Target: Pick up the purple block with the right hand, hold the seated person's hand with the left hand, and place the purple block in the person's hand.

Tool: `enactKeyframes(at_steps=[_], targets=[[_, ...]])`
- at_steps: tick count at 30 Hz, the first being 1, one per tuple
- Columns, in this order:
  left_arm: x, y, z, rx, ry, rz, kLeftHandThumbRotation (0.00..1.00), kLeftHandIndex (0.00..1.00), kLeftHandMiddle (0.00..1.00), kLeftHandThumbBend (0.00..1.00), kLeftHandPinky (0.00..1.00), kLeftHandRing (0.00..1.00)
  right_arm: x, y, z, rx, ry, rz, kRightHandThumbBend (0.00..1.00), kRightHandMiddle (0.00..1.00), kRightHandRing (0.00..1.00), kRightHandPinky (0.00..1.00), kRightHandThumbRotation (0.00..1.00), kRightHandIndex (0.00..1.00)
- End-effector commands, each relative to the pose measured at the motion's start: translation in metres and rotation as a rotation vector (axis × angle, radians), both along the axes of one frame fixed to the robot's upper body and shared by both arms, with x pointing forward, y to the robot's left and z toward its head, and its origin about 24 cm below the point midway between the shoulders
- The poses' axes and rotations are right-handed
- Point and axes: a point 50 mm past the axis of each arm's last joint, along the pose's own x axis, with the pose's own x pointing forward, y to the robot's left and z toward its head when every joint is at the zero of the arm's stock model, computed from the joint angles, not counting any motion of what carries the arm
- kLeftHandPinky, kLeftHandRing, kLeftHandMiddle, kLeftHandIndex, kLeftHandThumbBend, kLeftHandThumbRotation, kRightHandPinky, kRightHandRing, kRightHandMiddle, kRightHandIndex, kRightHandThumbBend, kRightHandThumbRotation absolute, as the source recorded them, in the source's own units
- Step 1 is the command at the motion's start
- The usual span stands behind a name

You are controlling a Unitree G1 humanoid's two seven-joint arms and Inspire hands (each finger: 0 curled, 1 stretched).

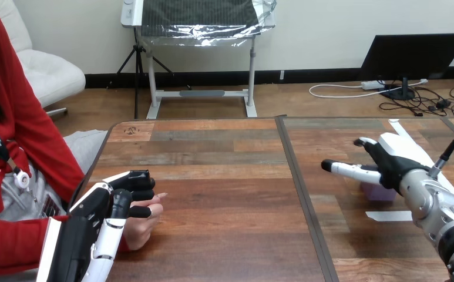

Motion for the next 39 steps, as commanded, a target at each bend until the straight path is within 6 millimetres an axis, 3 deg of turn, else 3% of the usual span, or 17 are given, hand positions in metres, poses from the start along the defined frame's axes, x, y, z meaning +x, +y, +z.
enactKeyframes(at_steps=[1, 16, 22, 28, 30, 39], targets=[[0.008, -0.003, 0.013, -0.019, -0.078, 0.004, 0.84, 0.67, 0.70, 0.44, 0.61, 0.70, 0.016, -0.007, 0.031, -0.024, -0.066, -0.018, 0.84, 0.96, 0.95, 0.92, 0.93, 0.96], [0.008, -0.003, 0.012, -0.028, -0.078, -0.005, 0.84, 0.67, 0.70, 0.44, 0.61, 0.70, 0.012, -0.014, 0.027, -0.012, -0.020, -0.051, 0.88, 0.97, 0.96, 0.92, 0.94, 0.98], [0.009, -0.003, 0.012, -0.027, -0.082, -0.009, 0.83, 0.67, 0.70, 0.44, 0.60, 0.70, 0.011, -0.015, 0.025, 0.007, 0.009, -0.072, 0.91, 0.98, 0.97, 0.88, 0.90, 0.98], [0.009, -0.002, 0.012, -0.024, -0.084, -0.013, 0.82, 0.67, 0.70, 0.43, 0.60, 0.70, 0.011, -0.015, 0.025, 0.010, 0.058, -0.066, 0.93, 0.98, 0.96, 0.85, 0.74, 0.98], [0.009, -0.002, 0.011, -0.024, -0.084, -0.012, 0.82, 0.67, 0.70, 0.43, 0.60, 0.70, 0.011, -0.015, 0.025, 0.012, 0.076, -0.066, 0.93, 0.98, 0.96, 0.83, 0.62, 0.98], [0.009, -0.002, 0.011, -0.019, -0.078, -0.013, 0.81, 0.67, 0.70, 0.42, 0.60, 0.69, 0.010, -0.014, 0.021, 0.029, 0.156, -0.075, 0.93, 0.98, 0.96, 0.80, 0.28, 0.96]])
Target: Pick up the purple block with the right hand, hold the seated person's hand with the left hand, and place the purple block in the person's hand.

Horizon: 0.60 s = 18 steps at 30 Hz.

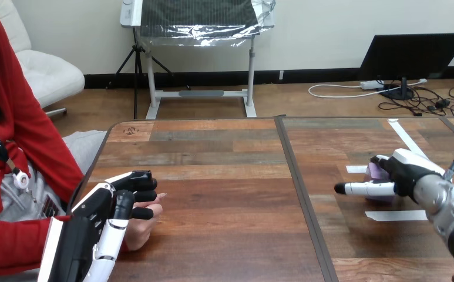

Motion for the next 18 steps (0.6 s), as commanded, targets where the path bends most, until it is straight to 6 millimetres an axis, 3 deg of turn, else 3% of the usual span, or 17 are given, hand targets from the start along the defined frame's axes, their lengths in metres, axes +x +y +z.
enactKeyframes(at_steps=[1, 9, 18], targets=[[0.0089, -0.0016, 0.0114, -0.019, -0.079, 0.001, 0.81, 0.67, 0.70, 0.42, 0.60, 0.69, 0.0136, 0.0034, 0.0205, 0.010, -0.018, 0.002, 0.93, 0.98, 0.96, 0.80, 0.26, 0.96], [0.0094, -0.0016, 0.0116, -0.023, -0.084, -0.004, 0.81, 0.67, 0.70, 0.43, 0.59, 0.69, 0.0121, 0.0042, 0.0179, -0.025, 0.030, 0.043, 0.91, 0.95, 0.91, 0.76, 0.12, 0.93], [0.0091, -0.0012, 0.0120, -0.004, -0.084, 0.002, 0.82, 0.67, 0.69, 0.44, 0.58, 0.68, 0.0104, 0.0048, 0.0151, -0.035, 0.049, 0.069, 0.90, 0.89, 0.86, 0.76, 0.05, 0.88]])
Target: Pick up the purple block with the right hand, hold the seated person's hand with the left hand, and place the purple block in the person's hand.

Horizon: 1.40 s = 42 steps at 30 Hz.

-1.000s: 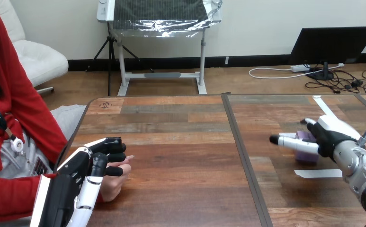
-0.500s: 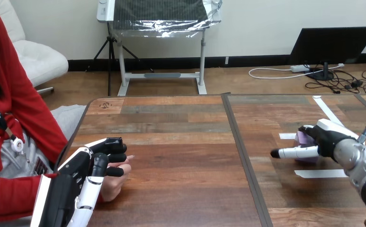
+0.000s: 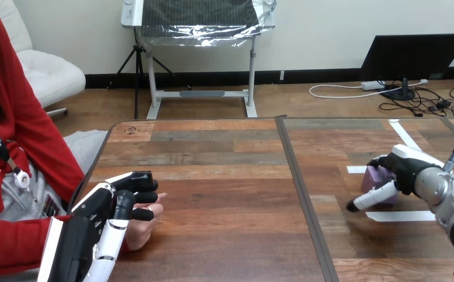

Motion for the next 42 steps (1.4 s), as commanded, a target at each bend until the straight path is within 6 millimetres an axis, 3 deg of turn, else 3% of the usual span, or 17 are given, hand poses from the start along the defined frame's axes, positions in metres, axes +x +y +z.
enactKeyframes(at_steps=[1, 15, 28, 42], targets=[[0.0090, -0.0017, 0.0119, -0.007, -0.084, 0.006, 0.82, 0.67, 0.69, 0.44, 0.58, 0.68, 0.0052, 0.0052, 0.0060, -0.009, 0.009, 0.038, 0.90, 0.88, 0.85, 0.75, 0.05, 0.87], [0.0075, -0.0015, 0.0123, -0.011, -0.077, 0.013, 0.84, 0.67, 0.70, 0.47, 0.58, 0.69, 0.0040, 0.0062, 0.0042, -0.008, -0.009, 0.065, 0.89, 0.79, 0.77, 0.72, 0.00, 0.78], [0.0070, -0.0009, 0.0126, -0.004, -0.076, 0.016, 0.86, 0.67, 0.70, 0.45, 0.59, 0.70, 0.0045, 0.0063, 0.0048, -0.017, -0.020, 0.069, 0.77, 0.73, 0.69, 0.67, 0.00, 0.74], [0.0061, -0.0002, 0.0118, -0.004, -0.077, 0.017, 0.90, 0.67, 0.70, 0.44, 0.60, 0.70, 0.0063, 0.0069, 0.0075, -0.023, -0.040, 0.073, 0.71, 0.69, 0.63, 0.62, 0.00, 0.70]])
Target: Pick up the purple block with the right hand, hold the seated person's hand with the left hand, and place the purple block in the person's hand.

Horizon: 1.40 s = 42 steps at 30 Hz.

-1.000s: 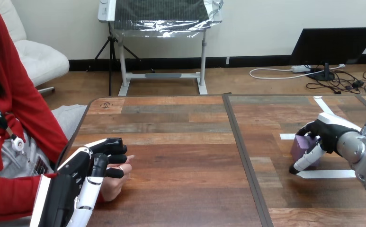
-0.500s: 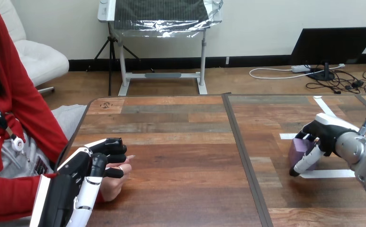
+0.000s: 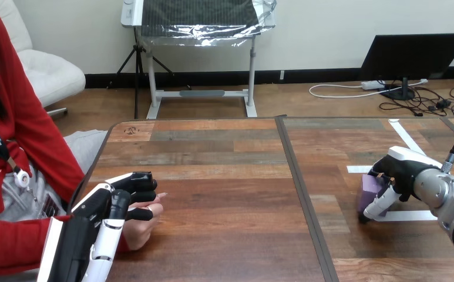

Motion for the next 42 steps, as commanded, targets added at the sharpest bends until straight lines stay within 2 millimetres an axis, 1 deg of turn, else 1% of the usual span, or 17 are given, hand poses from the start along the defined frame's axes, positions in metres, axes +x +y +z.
enactKeyframes(at_steps=[1, 13, 25, 28, 29, 38, 42], targets=[[0.0064, -0.0006, 0.0118, -0.014, -0.079, 0.012, 0.90, 0.67, 0.71, 0.45, 0.60, 0.70, 0.0075, 0.0062, 0.0090, -0.002, -0.043, 0.023, 0.71, 0.69, 0.63, 0.62, 0.00, 0.70], [0.0064, -0.0003, 0.0115, -0.026, -0.077, 0.012, 0.92, 0.67, 0.71, 0.46, 0.62, 0.71, 0.0084, 0.0058, 0.0109, -0.002, -0.057, 0.024, 0.69, 0.64, 0.60, 0.61, 0.00, 0.67], [0.0064, 0.0000, 0.0117, -0.016, -0.077, 0.016, 0.92, 0.67, 0.71, 0.49, 0.63, 0.72, 0.0087, 0.0056, 0.0116, 0.005, -0.081, 0.019, 0.68, 0.65, 0.62, 0.59, 0.00, 0.63], [0.0064, 0.0002, 0.0115, -0.017, -0.079, 0.015, 0.92, 0.67, 0.71, 0.48, 0.63, 0.71, 0.0089, 0.0057, 0.0115, 0.018, -0.094, 0.003, 0.69, 0.63, 0.59, 0.56, 0.00, 0.61], [0.0064, 0.0002, 0.0116, -0.017, -0.078, 0.016, 0.93, 0.67, 0.71, 0.49, 0.63, 0.71, 0.0090, 0.0058, 0.0116, 0.018, -0.096, -0.001, 0.70, 0.61, 0.57, 0.53, 0.00, 0.60], [0.0065, 0.0009, 0.0116, -0.014, -0.079, 0.018, 0.93, 0.67, 0.70, 0.50, 0.64, 0.71, 0.0091, 0.0067, 0.0116, 0.038, -0.126, -0.005, 0.72, 0.55, 0.49, 0.44, 0.00, 0.55], [0.0062, 0.0009, 0.0118, -0.008, -0.075, 0.020, 0.93, 0.67, 0.70, 0.51, 0.64, 0.71, 0.0093, 0.0071, 0.0115, 0.035, -0.126, -0.008, 0.73, 0.53, 0.47, 0.42, 0.00, 0.54]])
